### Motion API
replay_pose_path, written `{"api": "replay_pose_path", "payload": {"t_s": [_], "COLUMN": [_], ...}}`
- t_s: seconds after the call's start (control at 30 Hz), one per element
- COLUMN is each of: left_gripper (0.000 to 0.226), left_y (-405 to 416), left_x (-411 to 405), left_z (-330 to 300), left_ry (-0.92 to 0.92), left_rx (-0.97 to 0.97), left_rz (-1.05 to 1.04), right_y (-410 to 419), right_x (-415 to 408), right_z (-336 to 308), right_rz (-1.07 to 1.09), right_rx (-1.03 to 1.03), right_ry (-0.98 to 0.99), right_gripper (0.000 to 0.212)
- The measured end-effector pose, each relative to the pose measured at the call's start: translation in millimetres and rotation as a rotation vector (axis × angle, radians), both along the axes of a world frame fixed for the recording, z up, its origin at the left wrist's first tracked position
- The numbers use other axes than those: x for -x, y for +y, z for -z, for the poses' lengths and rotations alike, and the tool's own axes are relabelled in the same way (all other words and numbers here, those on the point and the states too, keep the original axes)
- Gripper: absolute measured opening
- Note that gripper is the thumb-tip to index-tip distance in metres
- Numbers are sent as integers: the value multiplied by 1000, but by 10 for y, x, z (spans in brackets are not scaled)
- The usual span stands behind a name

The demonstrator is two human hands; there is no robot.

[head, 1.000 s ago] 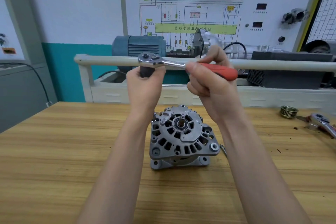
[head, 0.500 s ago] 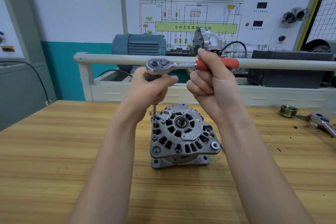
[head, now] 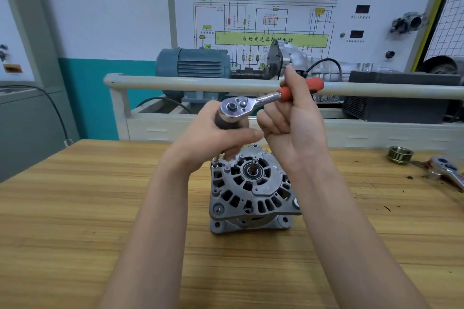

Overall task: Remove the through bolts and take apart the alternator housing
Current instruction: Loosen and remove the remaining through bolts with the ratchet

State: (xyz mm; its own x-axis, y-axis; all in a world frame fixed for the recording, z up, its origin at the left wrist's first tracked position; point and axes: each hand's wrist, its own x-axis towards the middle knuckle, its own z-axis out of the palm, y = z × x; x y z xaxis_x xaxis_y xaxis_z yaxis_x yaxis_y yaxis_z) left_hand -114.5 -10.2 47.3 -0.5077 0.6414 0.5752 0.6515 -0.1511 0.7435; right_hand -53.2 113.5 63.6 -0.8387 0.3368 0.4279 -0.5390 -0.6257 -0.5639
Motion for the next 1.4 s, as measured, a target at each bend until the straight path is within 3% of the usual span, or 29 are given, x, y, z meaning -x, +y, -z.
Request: {"api": "replay_pose_path", "payload": {"t_s": [0.17, 0.33, 0.4, 0.57, 0.63, 0.77, 0.93, 1.0, 1.2, 1.3, 1.4], "left_gripper": [39, 40, 38, 31, 31, 39, 39, 37, 32, 32, 36], "left_y": [49, 193, 168, -68, -68, 16, 152, 169, -73, -16, 51], "left_x": [7, 4, 14, 56, 18, -13, 18, 16, 76, 12, -45], "left_z": [-33, -65, -62, -23, -16, -19, -58, -66, -19, -8, -23], "left_ry": [-181, -370, -344, 8, 43, -55, -316, -338, -31, -2, -37], "left_rx": [-291, -584, -540, -78, 7, -132, -507, -557, -97, -16, -71], "left_rz": [-143, -447, -421, -95, -3, -14, -330, -376, -26, 33, -11], "right_y": [73, -48, -70, -28, -16, 43, -37, -88, -6, 7, 63], "right_x": [-32, -66, -77, -40, -9, -28, -79, -87, -44, 5, -8], "right_z": [18, 45, 36, 2, -5, -6, 34, 39, -13, -18, -18], "right_rz": [-54, 141, 146, 40, -6, -59, 62, 92, -27, -78, -79], "right_rx": [-218, -553, -524, -146, -74, -133, -457, -518, -172, -92, -115], "right_ry": [125, 270, 271, 114, 43, 78, 265, 290, 134, 81, 88], "right_gripper": [41, 33, 31, 35, 34, 38, 35, 33, 33, 25, 30]}}
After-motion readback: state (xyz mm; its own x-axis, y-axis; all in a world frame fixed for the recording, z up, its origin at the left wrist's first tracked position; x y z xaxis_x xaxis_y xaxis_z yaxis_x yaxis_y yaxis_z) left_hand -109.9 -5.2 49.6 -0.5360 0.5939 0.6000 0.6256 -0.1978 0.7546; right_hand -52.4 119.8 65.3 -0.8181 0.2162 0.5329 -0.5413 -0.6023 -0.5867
